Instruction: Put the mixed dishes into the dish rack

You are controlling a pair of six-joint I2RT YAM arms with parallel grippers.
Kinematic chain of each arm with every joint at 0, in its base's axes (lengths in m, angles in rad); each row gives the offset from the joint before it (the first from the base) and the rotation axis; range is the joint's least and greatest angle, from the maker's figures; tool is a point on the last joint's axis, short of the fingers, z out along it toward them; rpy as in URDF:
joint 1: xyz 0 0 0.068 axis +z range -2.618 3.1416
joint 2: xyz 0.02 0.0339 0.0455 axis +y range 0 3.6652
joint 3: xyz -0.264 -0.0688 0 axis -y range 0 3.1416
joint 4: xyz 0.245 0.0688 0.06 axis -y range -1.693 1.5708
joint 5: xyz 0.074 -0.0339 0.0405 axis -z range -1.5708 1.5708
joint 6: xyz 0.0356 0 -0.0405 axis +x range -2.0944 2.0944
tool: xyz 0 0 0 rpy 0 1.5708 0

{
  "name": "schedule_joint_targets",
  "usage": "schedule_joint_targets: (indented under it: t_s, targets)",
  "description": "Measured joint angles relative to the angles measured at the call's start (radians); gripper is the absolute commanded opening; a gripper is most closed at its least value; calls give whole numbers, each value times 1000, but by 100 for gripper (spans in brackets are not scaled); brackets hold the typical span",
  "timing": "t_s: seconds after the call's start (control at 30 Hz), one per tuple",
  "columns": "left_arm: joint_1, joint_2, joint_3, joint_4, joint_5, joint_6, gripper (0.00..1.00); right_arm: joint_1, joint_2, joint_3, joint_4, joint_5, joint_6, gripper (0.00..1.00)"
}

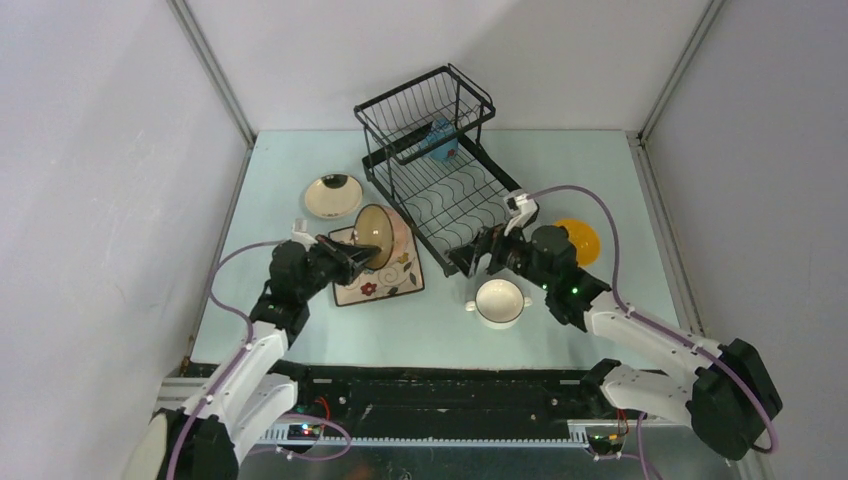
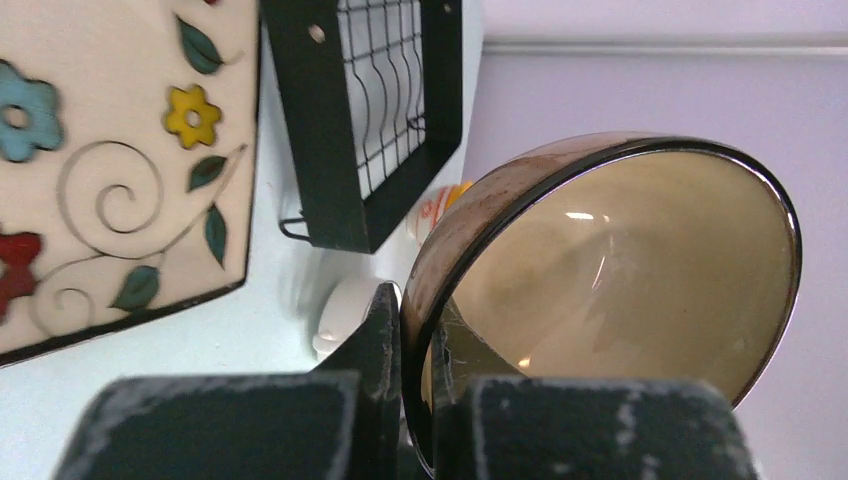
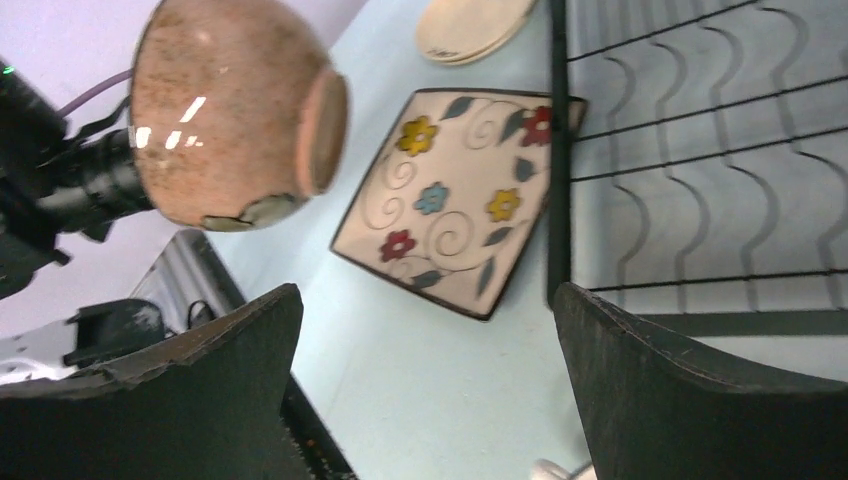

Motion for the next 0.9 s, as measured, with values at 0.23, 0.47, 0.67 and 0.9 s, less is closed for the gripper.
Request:
schedule_joint_targets:
  t_s: [0.23,0.47,0.67,0.9]
  targets:
    - [-103,24,0,64,-34,-14,0,135,87,8,149,9,85,100]
    - [-125,24,-20,125,-59,-27,0,241,187,52,243,67,142,99]
    - [-127,24,-30,132,-60,-34,0,275,240,88,320,105,175,99]
    - [-131,19,-30,138,-60,-41,0,288,301,156,319,151,186,90]
